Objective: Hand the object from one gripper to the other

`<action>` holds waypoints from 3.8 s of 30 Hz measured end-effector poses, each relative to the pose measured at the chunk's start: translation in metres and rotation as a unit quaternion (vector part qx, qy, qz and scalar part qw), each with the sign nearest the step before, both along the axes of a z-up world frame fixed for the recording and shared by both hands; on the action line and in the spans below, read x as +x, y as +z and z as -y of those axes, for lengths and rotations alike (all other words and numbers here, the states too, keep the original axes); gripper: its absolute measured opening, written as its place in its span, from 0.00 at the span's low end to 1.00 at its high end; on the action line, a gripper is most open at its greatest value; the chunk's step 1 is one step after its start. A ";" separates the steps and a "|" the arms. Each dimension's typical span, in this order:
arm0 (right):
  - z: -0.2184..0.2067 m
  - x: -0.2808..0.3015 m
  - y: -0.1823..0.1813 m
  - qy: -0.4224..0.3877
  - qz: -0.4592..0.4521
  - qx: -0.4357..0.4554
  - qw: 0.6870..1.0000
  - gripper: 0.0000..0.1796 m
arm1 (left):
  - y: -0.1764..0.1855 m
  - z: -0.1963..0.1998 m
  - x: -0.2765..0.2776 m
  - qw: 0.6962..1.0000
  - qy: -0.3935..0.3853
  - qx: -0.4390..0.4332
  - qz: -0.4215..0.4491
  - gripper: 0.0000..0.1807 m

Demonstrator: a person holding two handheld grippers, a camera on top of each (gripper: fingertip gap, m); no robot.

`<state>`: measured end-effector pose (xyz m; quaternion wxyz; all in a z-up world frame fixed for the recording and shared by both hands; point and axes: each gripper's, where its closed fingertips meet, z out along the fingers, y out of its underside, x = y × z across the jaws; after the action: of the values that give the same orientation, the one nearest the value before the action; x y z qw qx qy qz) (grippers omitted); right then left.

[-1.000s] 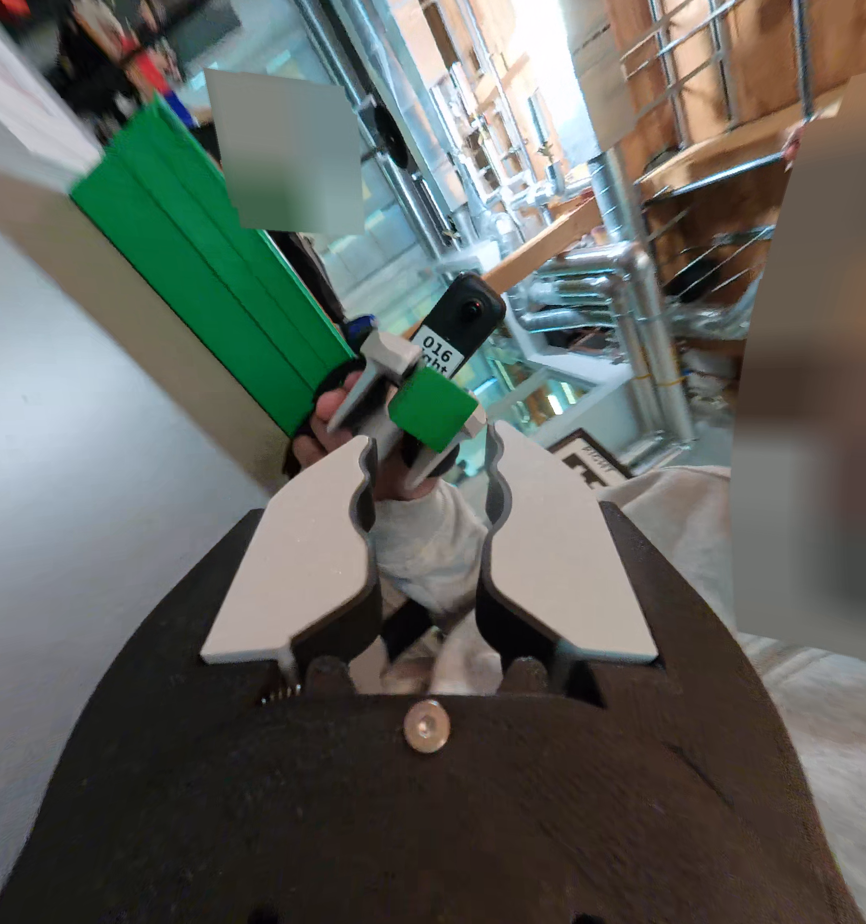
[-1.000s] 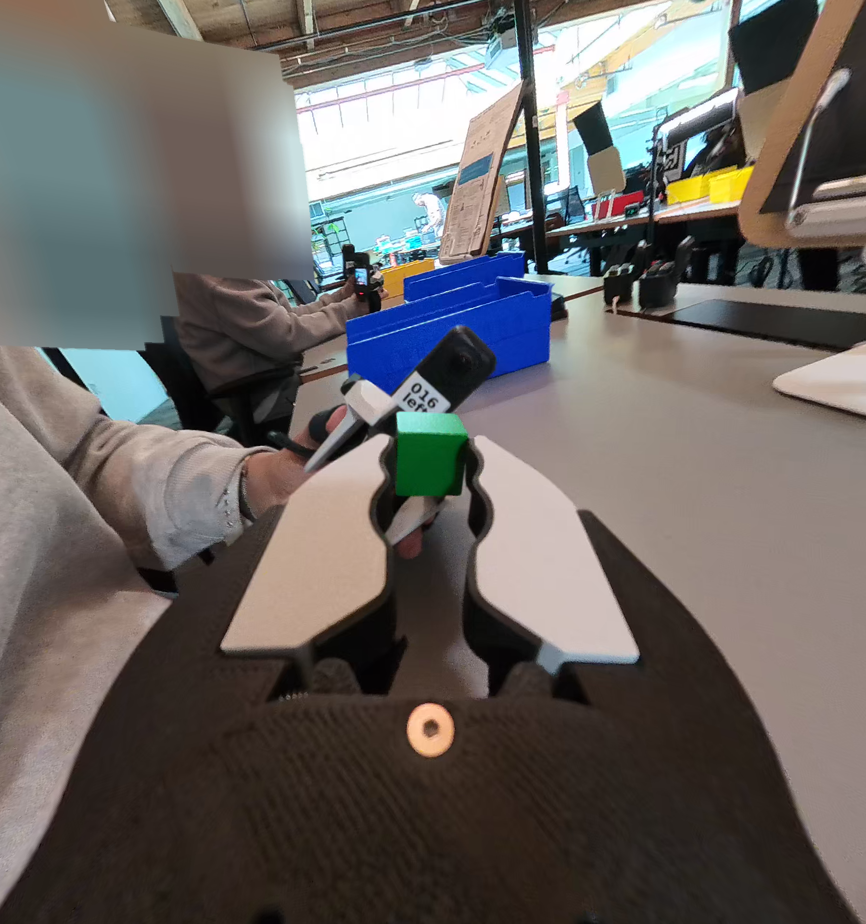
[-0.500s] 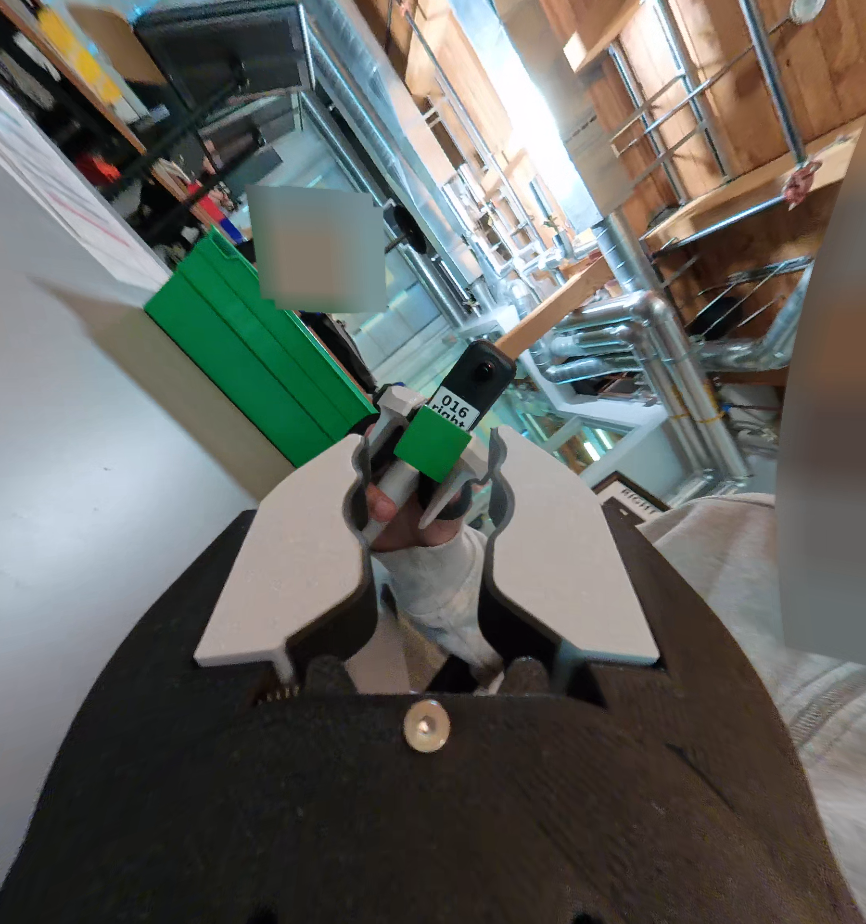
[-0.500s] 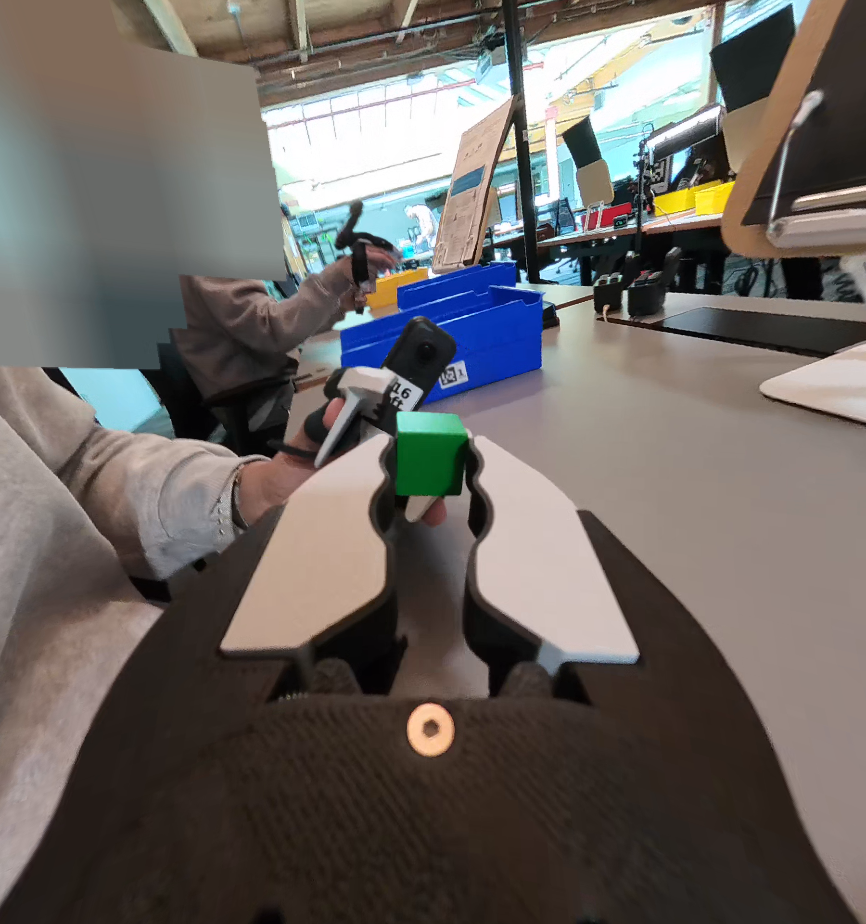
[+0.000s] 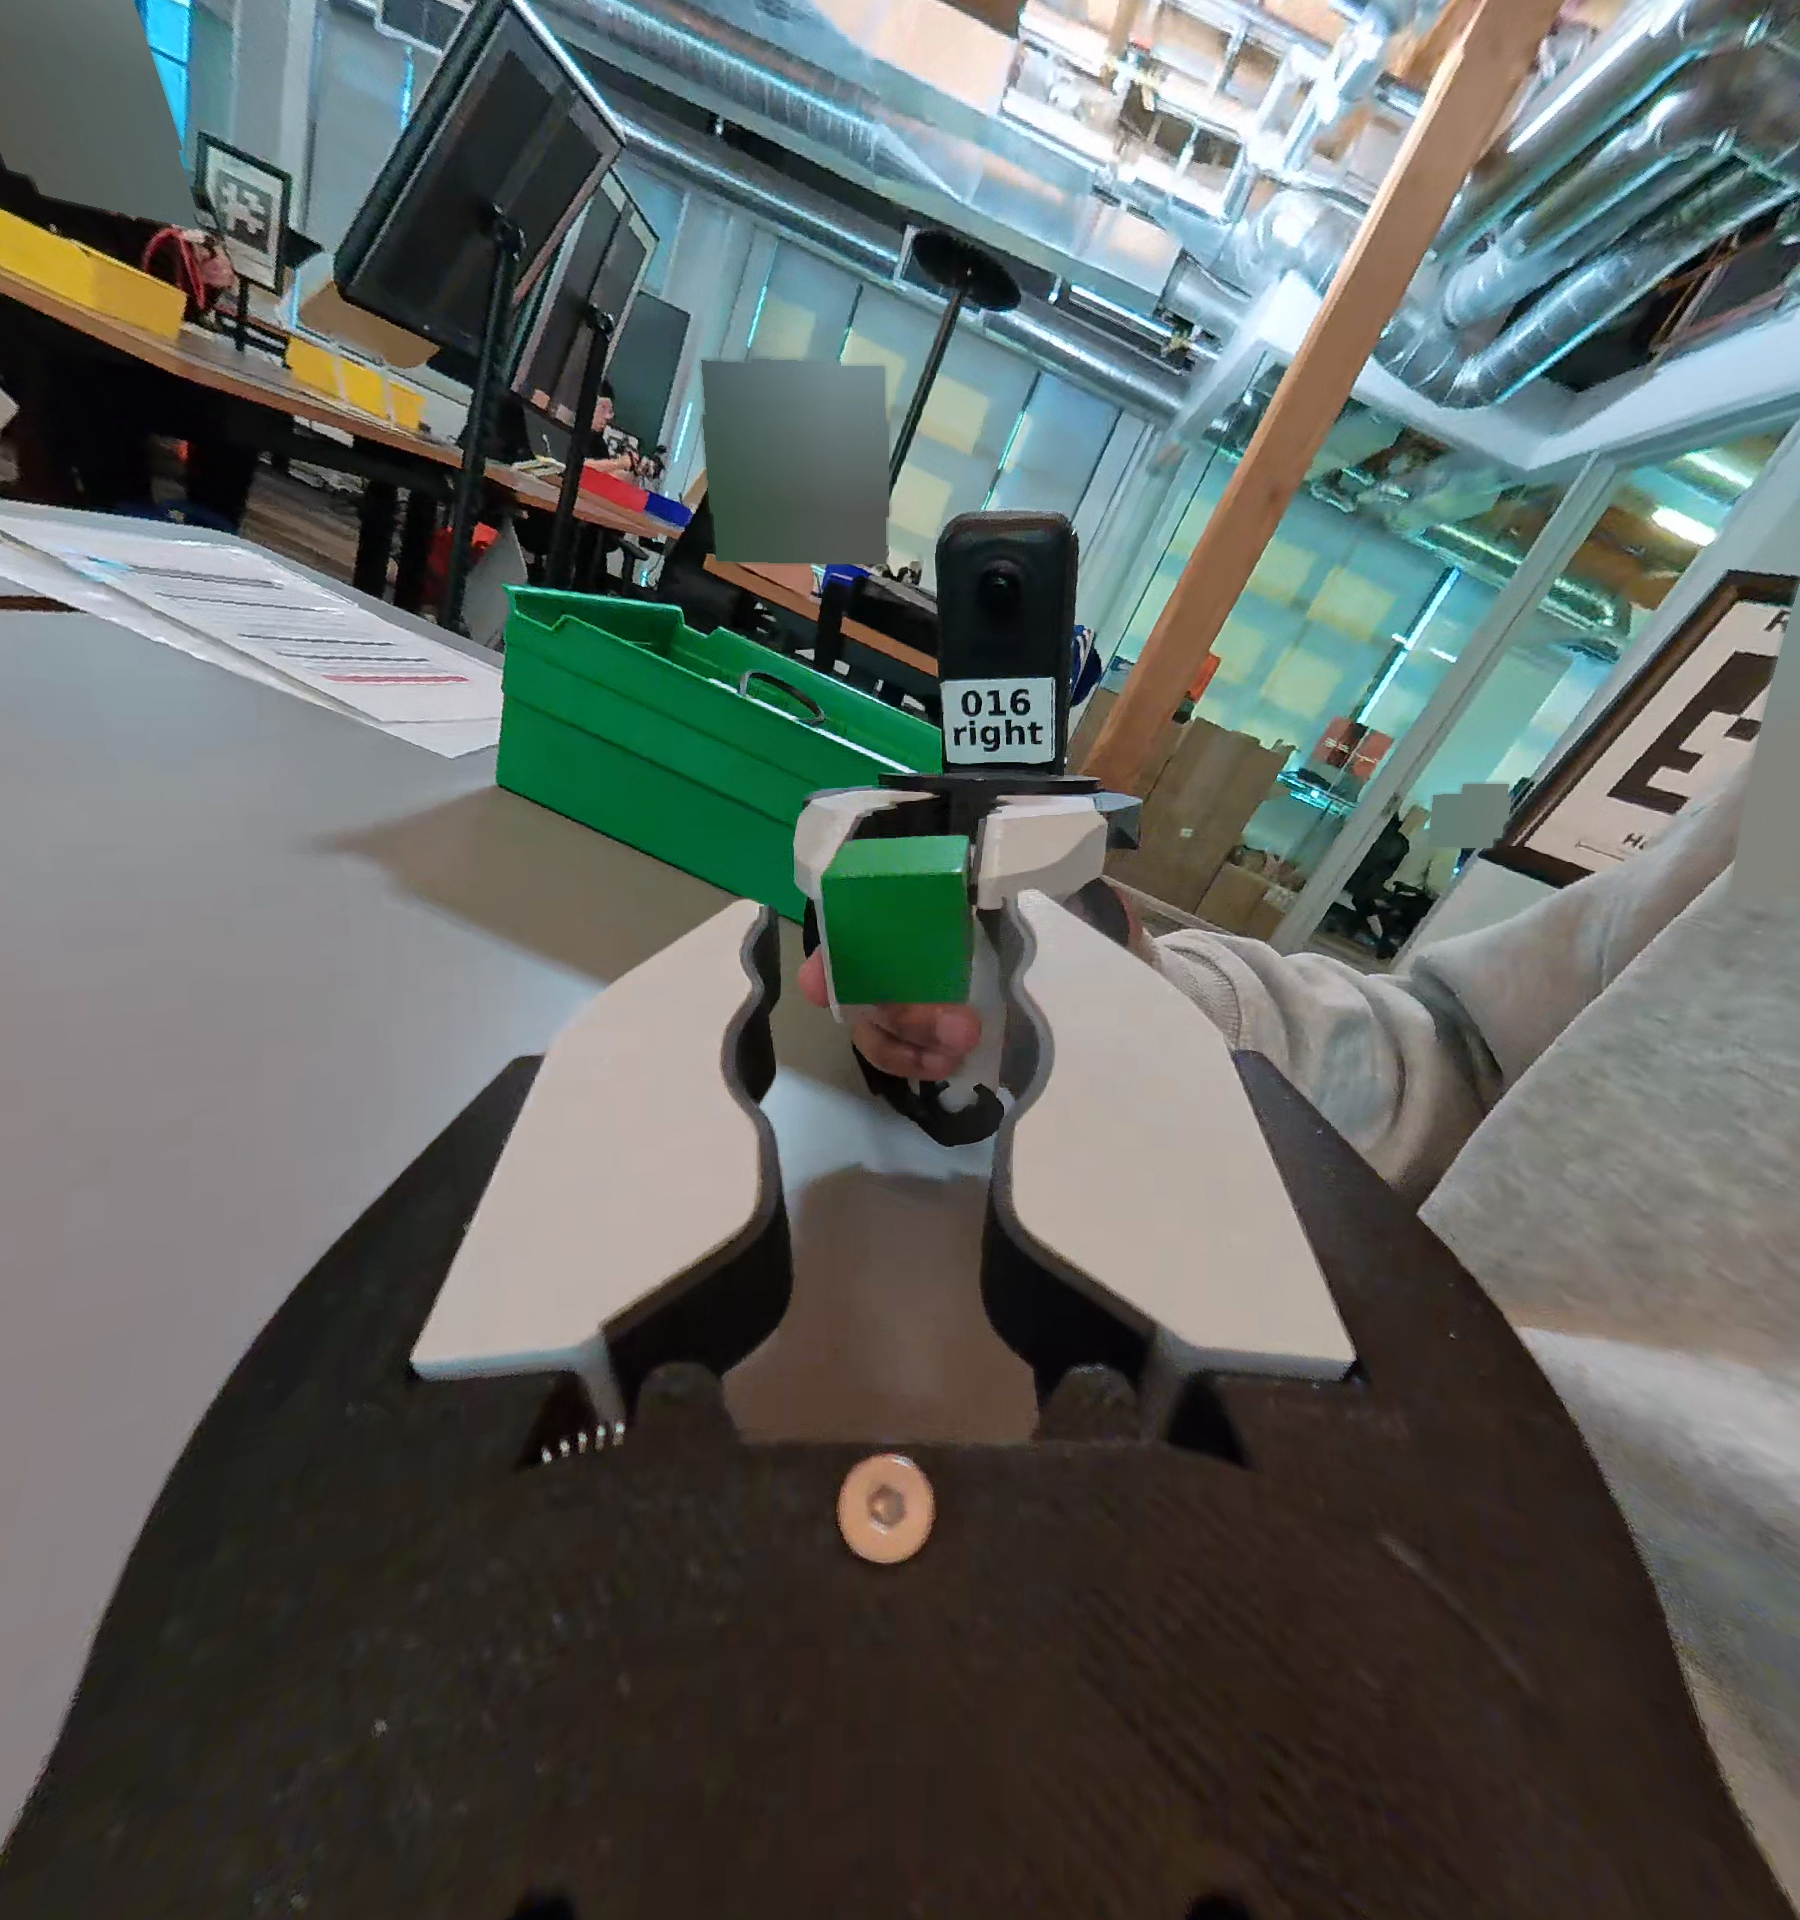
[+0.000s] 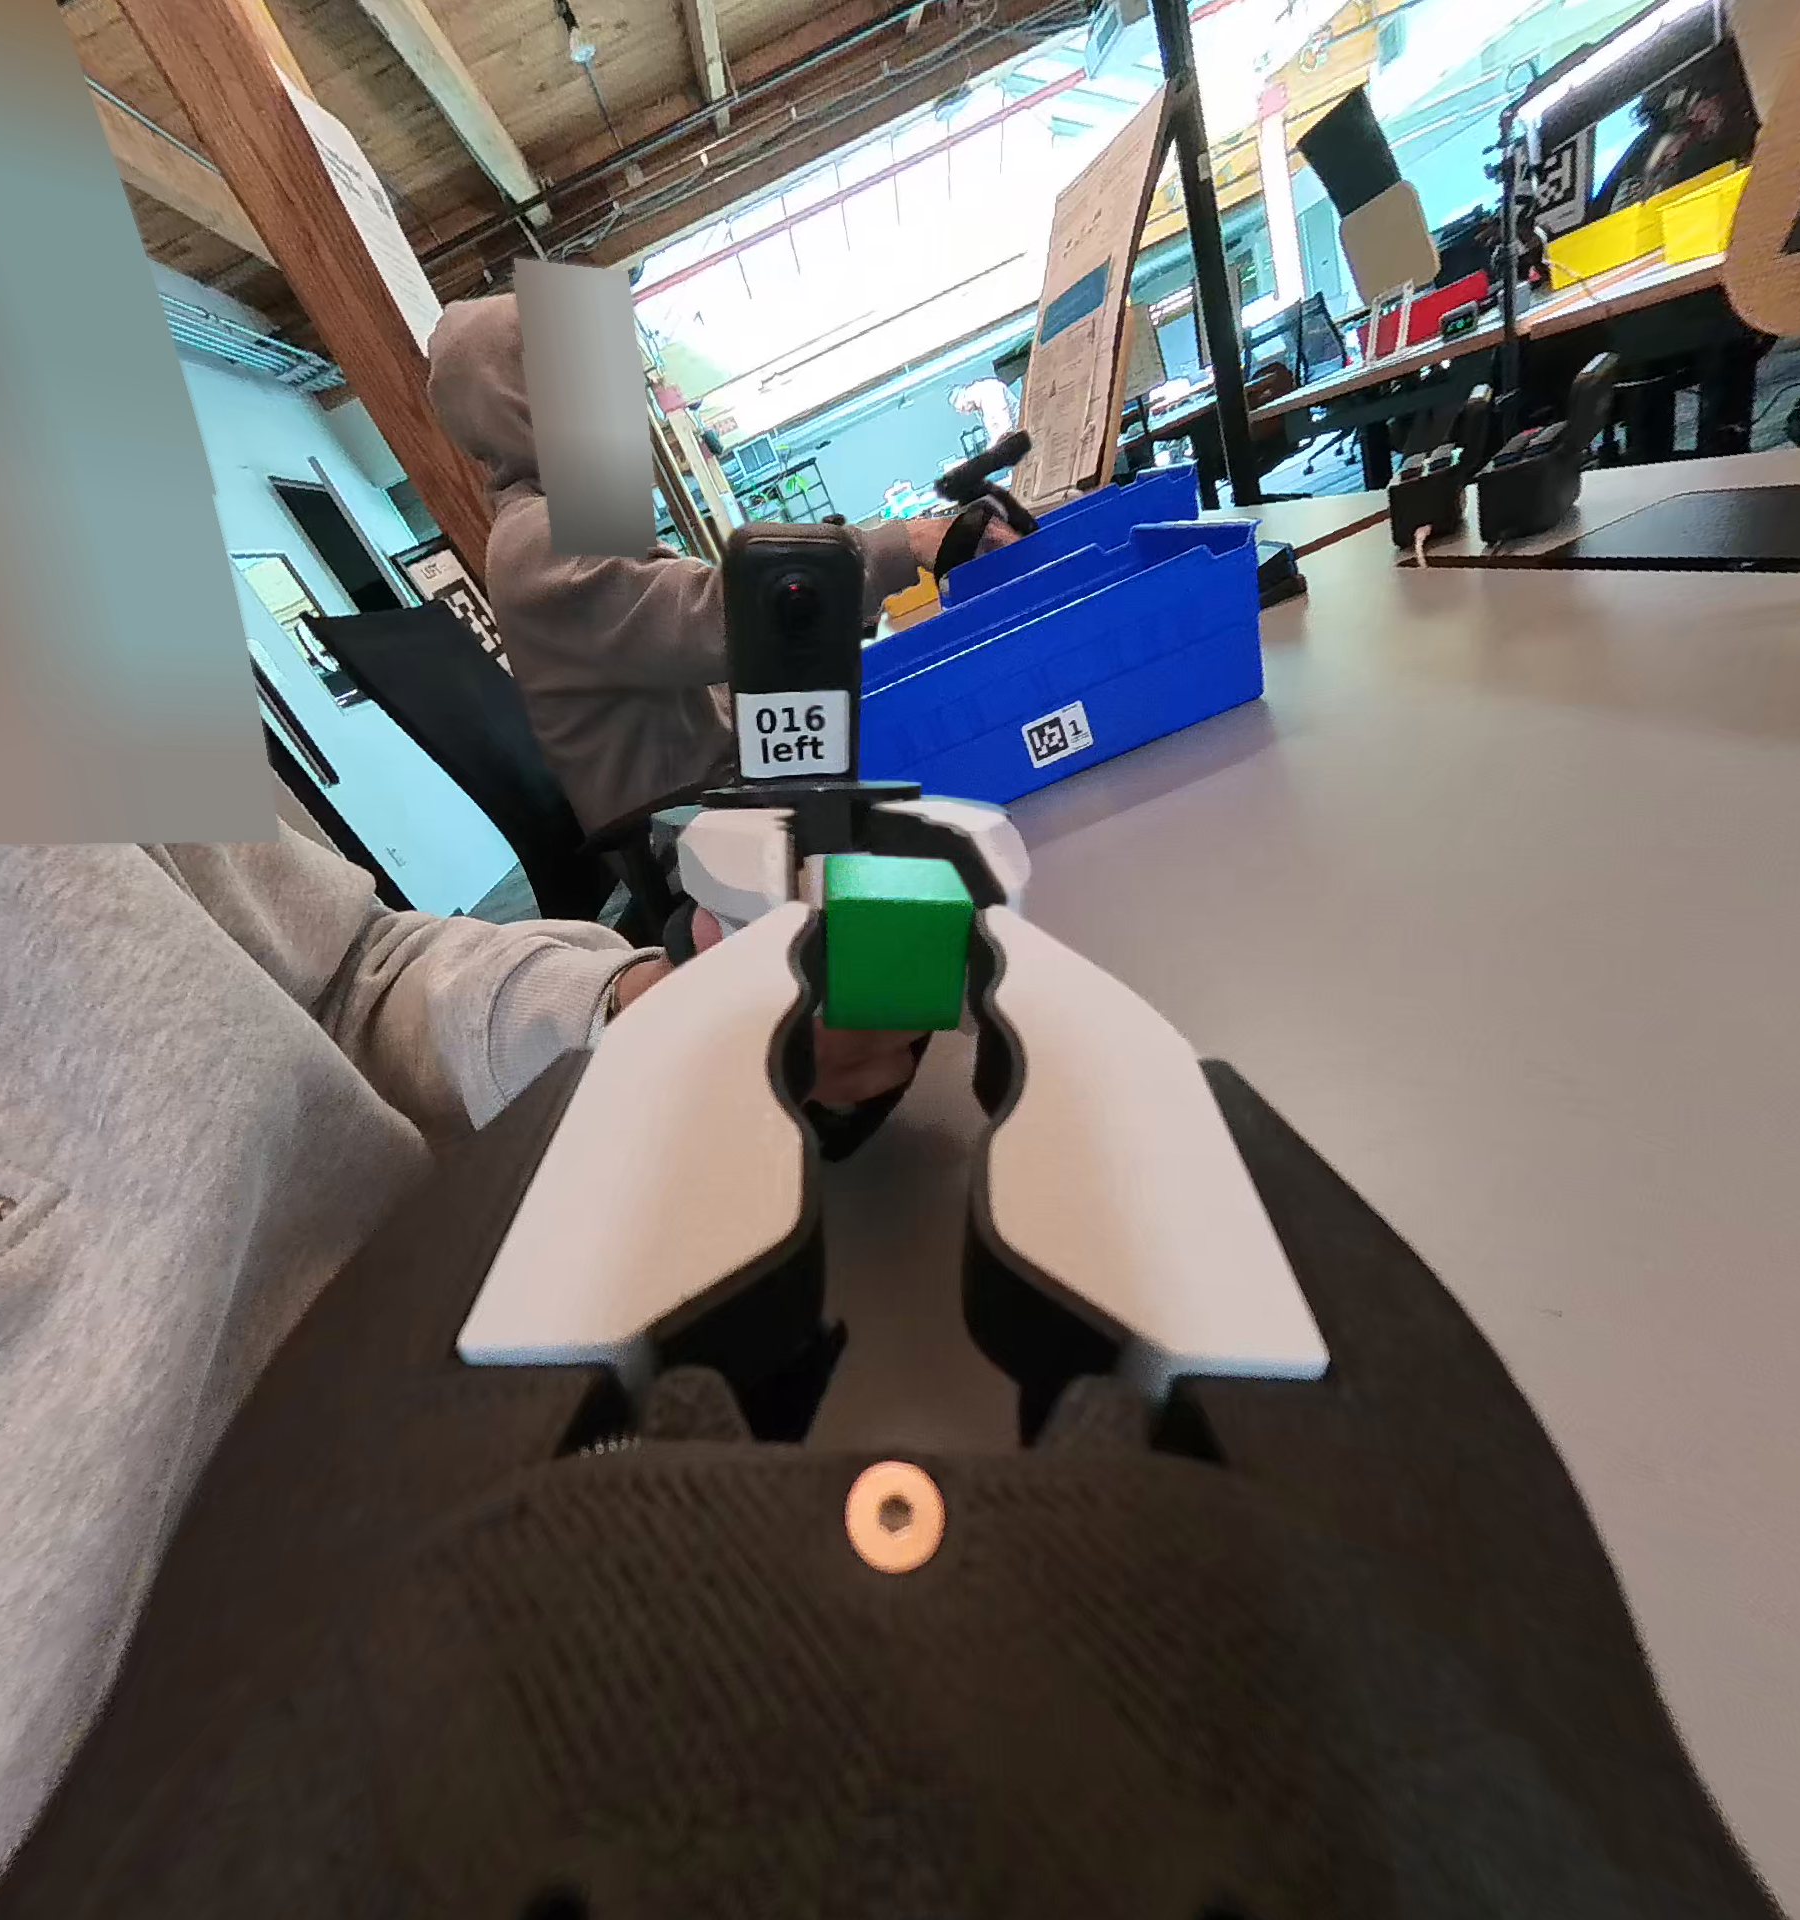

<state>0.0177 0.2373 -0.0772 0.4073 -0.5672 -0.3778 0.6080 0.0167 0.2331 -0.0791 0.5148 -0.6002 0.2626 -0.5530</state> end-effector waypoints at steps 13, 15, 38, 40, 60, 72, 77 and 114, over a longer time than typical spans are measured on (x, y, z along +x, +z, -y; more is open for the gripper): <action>0.002 0.000 0.000 0.016 -0.009 -0.016 1.000 0.15 | -0.006 0.007 0.005 0.999 -0.043 -0.028 -0.007 0.14; 0.000 -0.001 0.000 0.010 -0.014 -0.023 1.000 0.22 | -0.005 0.007 0.005 0.999 -0.040 -0.026 -0.008 0.14; -0.006 0.000 0.000 -0.006 -0.022 -0.038 0.999 0.21 | 0.002 -0.002 -0.005 0.999 -0.012 -0.038 0.033 0.14; -0.005 -0.001 0.000 -0.002 -0.022 -0.041 0.999 0.21 | 0.002 -0.001 -0.004 0.999 -0.012 -0.037 0.034 0.14; -0.005 -0.001 -0.005 0.007 -0.007 -0.071 0.997 0.15 | 0.003 -0.005 -0.004 1.000 0.016 -0.010 0.021 0.27; 0.011 -0.003 -0.019 0.144 0.007 -0.311 0.940 0.15 | -0.017 0.003 0.005 0.934 0.100 0.254 -0.228 0.22; 0.010 -0.001 -0.019 0.162 -0.010 -0.351 0.922 0.15 | -0.020 0.003 0.005 0.930 0.097 0.260 -0.241 0.15; 0.005 -0.004 0.000 0.032 -0.021 -0.003 0.999 0.15 | -0.009 0.012 0.007 0.995 -0.080 -0.052 0.003 0.14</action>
<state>0.0139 0.2320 -0.0776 0.3935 -0.5430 -0.3854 0.6339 0.0241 0.2210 -0.0881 0.4375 -0.6016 0.2793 -0.6072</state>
